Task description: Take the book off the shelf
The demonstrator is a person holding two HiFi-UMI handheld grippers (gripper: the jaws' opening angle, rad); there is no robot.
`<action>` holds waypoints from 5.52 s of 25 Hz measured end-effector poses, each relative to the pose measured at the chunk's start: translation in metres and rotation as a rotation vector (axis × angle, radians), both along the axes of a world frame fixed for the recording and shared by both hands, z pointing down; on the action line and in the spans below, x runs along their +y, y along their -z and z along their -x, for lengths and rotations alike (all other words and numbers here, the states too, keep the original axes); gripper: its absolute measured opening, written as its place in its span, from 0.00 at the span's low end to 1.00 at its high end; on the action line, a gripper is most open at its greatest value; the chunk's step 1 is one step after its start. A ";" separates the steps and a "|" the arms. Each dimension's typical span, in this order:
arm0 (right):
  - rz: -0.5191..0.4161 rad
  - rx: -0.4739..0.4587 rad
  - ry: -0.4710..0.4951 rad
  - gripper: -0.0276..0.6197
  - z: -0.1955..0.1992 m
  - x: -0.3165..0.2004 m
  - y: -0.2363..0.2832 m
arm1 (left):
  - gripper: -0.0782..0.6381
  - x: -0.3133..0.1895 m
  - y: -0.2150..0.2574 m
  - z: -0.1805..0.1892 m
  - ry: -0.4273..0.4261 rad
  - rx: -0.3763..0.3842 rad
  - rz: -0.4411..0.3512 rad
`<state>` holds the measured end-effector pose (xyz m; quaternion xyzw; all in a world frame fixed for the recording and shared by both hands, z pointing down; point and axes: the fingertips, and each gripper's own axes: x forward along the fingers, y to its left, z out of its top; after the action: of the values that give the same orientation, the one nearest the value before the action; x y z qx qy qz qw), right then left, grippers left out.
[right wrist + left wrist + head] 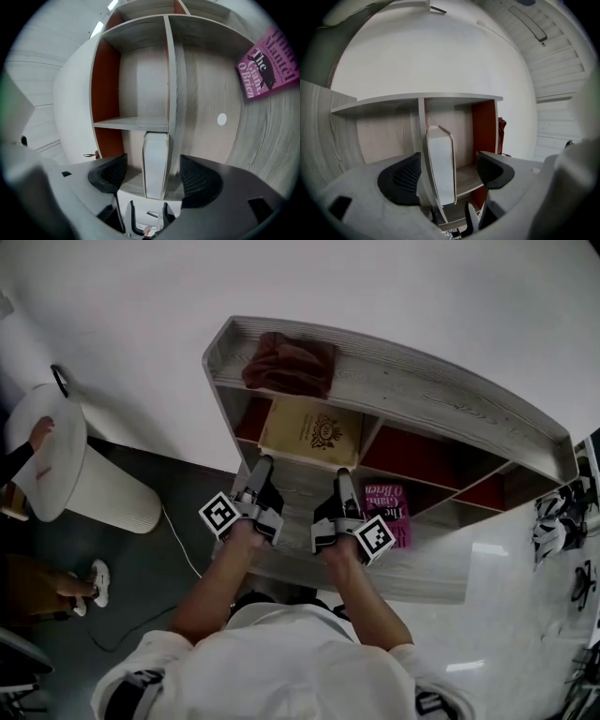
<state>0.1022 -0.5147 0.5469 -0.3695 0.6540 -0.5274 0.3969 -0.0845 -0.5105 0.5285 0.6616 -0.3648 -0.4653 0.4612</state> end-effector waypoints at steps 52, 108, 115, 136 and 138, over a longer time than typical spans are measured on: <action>0.082 0.045 -0.001 0.40 0.015 -0.019 -0.004 | 0.44 -0.035 -0.017 0.003 -0.019 0.052 0.158; -0.010 0.086 -0.096 0.39 0.017 0.262 0.001 | 0.43 0.226 -0.012 0.004 -0.139 0.141 0.049; -0.043 0.078 -0.046 0.39 0.008 0.299 0.013 | 0.43 0.271 0.000 -0.004 -0.104 0.143 0.022; -0.077 0.039 0.082 0.39 -0.043 0.447 0.000 | 0.43 0.439 -0.012 -0.056 -0.010 0.143 0.015; -0.081 0.035 0.088 0.39 -0.043 0.456 -0.003 | 0.43 0.448 -0.014 -0.056 -0.007 0.134 0.008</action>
<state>0.1455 -0.0591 0.5494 -0.3331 0.6971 -0.5111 0.3766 -0.0285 -0.0627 0.5425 0.6283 -0.3325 -0.5054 0.4891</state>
